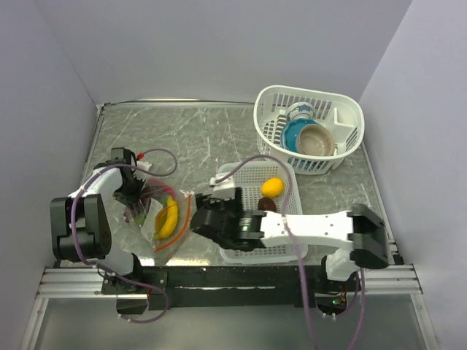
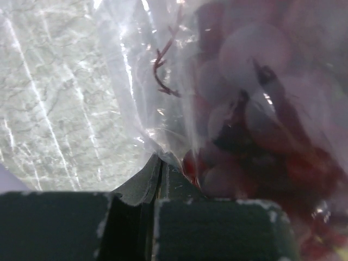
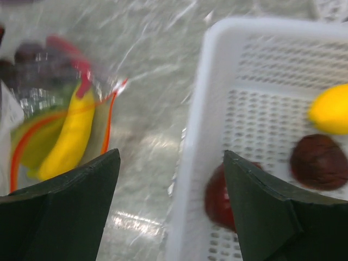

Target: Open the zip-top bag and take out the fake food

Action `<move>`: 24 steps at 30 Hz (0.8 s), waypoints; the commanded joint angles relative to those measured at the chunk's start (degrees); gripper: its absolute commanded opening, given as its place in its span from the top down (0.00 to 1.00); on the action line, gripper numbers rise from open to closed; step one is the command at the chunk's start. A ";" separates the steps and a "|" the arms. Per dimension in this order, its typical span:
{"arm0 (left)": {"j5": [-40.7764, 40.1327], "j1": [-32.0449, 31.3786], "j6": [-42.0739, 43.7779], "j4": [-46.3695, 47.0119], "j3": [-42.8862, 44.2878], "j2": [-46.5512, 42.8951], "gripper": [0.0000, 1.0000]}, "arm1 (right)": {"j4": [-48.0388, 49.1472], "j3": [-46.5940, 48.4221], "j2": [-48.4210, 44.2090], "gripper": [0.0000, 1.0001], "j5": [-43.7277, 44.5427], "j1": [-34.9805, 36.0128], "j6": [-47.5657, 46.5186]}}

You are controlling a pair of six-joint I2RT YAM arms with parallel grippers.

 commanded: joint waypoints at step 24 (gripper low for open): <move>-0.05 0.04 0.78 0.60 -0.68 -3.57 0.99 | 10.28 23.49 32.45 0.30 -26.79 -0.93 -5.95</move>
